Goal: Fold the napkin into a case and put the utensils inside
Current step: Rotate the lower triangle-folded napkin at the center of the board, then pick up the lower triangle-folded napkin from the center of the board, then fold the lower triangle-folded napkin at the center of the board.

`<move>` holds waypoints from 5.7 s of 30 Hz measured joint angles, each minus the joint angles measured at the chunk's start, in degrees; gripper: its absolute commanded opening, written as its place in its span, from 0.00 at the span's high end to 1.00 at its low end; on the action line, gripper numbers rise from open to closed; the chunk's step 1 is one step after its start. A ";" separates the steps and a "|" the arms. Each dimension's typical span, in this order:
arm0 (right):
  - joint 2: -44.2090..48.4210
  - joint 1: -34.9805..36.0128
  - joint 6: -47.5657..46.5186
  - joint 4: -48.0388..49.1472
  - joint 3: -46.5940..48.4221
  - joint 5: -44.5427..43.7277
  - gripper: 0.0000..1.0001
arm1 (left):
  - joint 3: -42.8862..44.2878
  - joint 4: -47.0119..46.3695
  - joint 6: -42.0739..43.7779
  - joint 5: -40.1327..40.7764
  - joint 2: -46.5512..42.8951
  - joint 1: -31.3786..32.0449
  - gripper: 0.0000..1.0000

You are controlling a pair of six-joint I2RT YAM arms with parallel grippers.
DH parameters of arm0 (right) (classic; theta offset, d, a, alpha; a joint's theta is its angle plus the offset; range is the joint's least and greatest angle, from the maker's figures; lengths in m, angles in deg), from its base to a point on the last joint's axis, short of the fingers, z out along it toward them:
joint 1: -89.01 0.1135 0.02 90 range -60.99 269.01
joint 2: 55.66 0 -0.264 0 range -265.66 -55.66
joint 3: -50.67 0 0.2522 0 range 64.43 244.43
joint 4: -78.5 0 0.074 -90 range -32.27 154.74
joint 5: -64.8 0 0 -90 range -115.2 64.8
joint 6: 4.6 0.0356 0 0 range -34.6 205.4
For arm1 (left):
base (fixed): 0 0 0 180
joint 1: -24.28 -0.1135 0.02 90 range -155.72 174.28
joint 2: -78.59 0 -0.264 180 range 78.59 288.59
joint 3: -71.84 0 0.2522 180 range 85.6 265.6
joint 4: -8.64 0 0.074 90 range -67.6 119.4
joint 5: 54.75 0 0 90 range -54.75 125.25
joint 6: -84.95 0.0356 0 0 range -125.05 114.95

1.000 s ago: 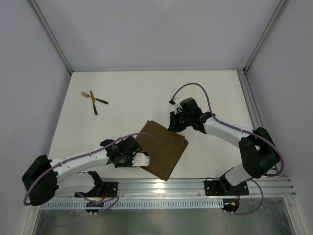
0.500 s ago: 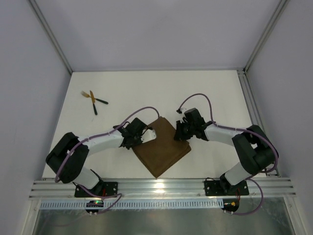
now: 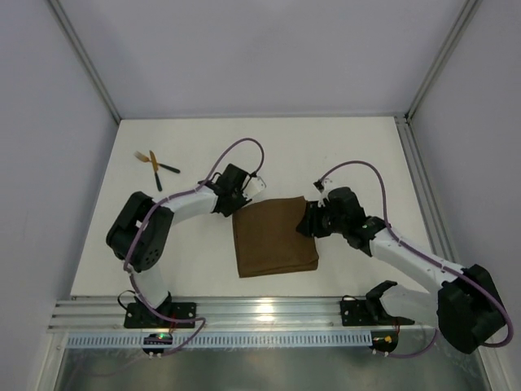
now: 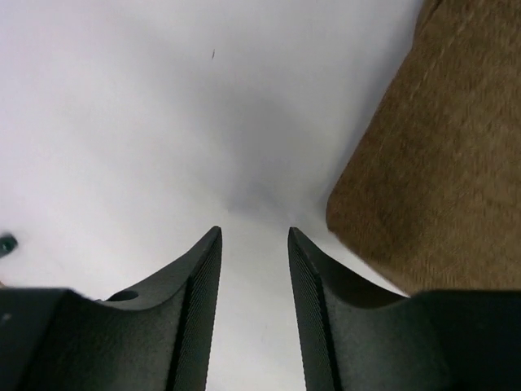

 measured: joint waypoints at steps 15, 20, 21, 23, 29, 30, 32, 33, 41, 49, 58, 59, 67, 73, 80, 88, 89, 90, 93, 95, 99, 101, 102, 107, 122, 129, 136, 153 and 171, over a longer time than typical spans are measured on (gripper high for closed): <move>12.66 0.00 5.62 -11.54 -10.12 -2.36 0.54 | -13.40 17.44 1.51 -17.18 -33.05 17.20 0.29; 12.63 0.00 7.15 -11.50 -10.29 -2.51 0.54 | -16.41 19.76 1.49 -18.47 -30.18 24.81 0.28; 12.63 0.00 7.50 -11.54 -10.43 -2.67 0.55 | -16.74 19.65 1.49 -18.40 -29.40 25.35 0.28; 12.63 0.00 8.02 -11.65 -10.64 -3.08 0.55 | -17.42 19.12 1.46 -18.10 -27.85 26.16 0.30; 12.63 0.00 8.70 -13.09 -10.71 -4.90 0.59 | -18.80 15.78 1.36 -16.85 -24.41 28.44 0.36; 12.63 0.00 8.90 -13.38 -10.71 -5.14 0.62 | -19.04 15.23 1.33 -16.70 -24.15 28.48 0.37; 12.63 0.02 9.31 -13.81 -10.71 -5.66 0.75 | -19.28 14.45 1.20 -16.37 -23.89 28.63 0.43; 12.63 0.02 9.49 -13.92 -10.71 -5.86 0.79 | -19.34 14.03 1.14 -16.20 -23.87 28.63 0.47; 12.61 0.00 9.57 -14.43 -10.58 -5.31 0.97 | -20.11 11.41 1.25 -14.56 -23.89 28.74 0.94; 16.04 0.02 10.86 -15.26 -8.74 1.11 0.97 | -21.53 11.32 1.40 -14.23 -23.89 28.74 1.00; 20.83 0.02 15.37 -14.10 -16.85 3.80 0.97 | -23.65 10.93 1.25 -13.29 -26.32 28.61 1.00; 20.72 0.02 15.93 -14.01 -18.47 3.82 0.97 | -24.06 10.95 1.25 -13.38 -26.91 28.59 1.00; 20.33 0.13 18.32 -10.78 -19.63 4.57 0.65 | -25.38 11.28 1.70 -14.16 -28.50 28.28 0.65; 21.84 0.11 16.20 -17.77 -13.35 -0.79 0.57 | -23.17 15.74 1.62 -14.21 -30.16 27.43 0.34; 20.35 0.11 12.07 -18.60 -1.22 -6.93 0.64 | -9.66 21.44 -1.33 -16.28 -34.29 16.74 0.21; 5.51 0.00 9.44 -6.86 1.92 -4.48 0.85 | 0.81 19.63 -14.01 -21.94 -23.65 -0.90 0.17; 4.13 0.00 9.46 -5.66 1.92 -4.04 0.85 | 2.19 19.23 -15.19 -22.67 -20.98 -3.45 0.17; 2.58 0.00 9.49 -3.89 1.92 -3.56 0.87 | 3.54 18.58 -16.37 -23.30 -18.01 -6.08 0.15; -1.77 0.00 9.79 1.46 1.92 -2.40 0.89 | 5.01 16.74 -18.93 -24.98 -11.63 -9.84 0.13; -4.26 0.00 10.08 4.63 1.90 -1.62 0.91 | 5.05 16.04 -20.13 -25.88 -8.87 -9.60 0.14; -8.00 0.00 11.02 10.14 1.46 -0.24 0.93 | 5.42 13.99 -22.14 -26.53 -2.21 -8.76 0.32; -8.57 0.02 11.80 12.70 0.57 0.39 0.93 | 5.42 13.68 -22.97 -26.86 -0.20 -8.79 0.35; -8.96 0.04 12.20 13.88 0.13 0.68 0.93 | 5.42 13.42 -22.99 -27.02 0.70 -8.79 0.36; -12.20 0.87 14.45 18.29 -1.95 1.64 0.94 | 5.53 12.09 -23.19 -28.28 1.46 -8.83 0.37; -18.58 1.88 18.05 24.37 -2.99 2.32 0.97 | 4.31 10.80 -24.02 -37.20 2.73 -8.83 0.86; -19.02 6.71 15.21 21.22 1.20 0.92 0.97 | 2.29 10.36 -23.30 -36.35 0.17 -8.76 0.94; -26.86 5.86 18.99 25.73 1.86 1.66 0.97 | 0.55 9.53 -18.73 -28.81 -10.78 -5.38 1.00; -19.56 0.00 21.27 25.79 -0.52 0.13 0.86 | -19.34 -1.20 3.93 -0.35 -21.22 14.58 1.00; -21.38 -15.06 -8.26 4.68 26.69 16.65 0.38 | -29.22 -21.27 17.57 17.90 -24.81 24.92 1.00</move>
